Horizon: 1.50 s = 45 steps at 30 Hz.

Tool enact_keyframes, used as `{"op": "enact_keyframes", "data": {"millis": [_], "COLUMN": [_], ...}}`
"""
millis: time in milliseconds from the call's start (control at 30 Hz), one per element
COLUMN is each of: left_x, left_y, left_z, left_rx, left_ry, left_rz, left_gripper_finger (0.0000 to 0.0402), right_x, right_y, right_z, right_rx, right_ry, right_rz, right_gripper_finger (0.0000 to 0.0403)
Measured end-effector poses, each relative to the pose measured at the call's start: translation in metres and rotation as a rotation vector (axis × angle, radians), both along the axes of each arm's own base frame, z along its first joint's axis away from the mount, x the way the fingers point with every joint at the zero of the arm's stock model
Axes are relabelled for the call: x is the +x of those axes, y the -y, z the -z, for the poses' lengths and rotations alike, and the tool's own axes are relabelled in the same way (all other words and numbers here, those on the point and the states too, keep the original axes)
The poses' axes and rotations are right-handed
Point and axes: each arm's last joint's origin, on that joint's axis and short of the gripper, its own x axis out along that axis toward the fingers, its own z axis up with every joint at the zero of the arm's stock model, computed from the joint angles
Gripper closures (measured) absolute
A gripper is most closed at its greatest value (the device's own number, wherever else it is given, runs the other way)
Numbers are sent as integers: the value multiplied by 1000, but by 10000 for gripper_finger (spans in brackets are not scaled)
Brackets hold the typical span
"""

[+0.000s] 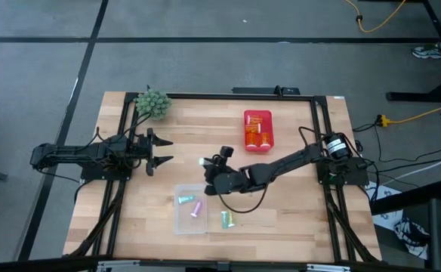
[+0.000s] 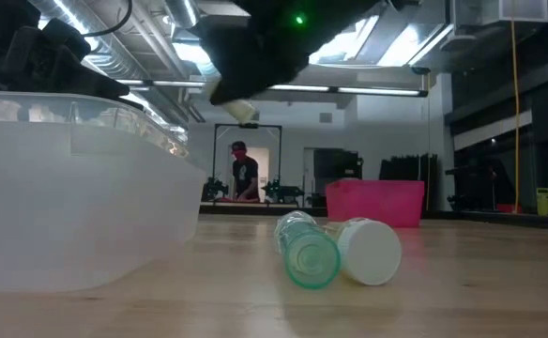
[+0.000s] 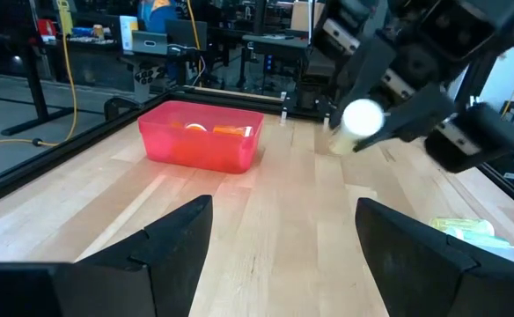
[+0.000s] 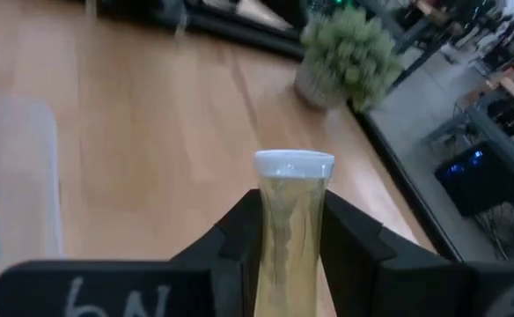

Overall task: Pick and place medicine bottles into bin by pill shape (circle, oval)
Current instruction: Put the small yellow pill bottle into the transparent bin

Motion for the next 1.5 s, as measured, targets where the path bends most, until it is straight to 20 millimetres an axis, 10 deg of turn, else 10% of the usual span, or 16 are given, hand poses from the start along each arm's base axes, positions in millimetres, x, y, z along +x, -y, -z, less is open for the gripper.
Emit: {"op": "enact_keyframes", "data": {"millis": [800, 1500], "left_x": [0, 0], "left_y": [0, 0], "left_z": [0, 0], "left_rx": [7, 6], "left_ry": [-1, -1], "left_rz": [1, 0], "left_gripper_finger": [129, 129], "right_x": [18, 19], "right_y": [-12, -10], "right_z": [-16, -14], "right_rx": [470, 466], "right_ry": [150, 175], "right_rz": [-823, -736], "right_gripper_finger": [306, 263]}}
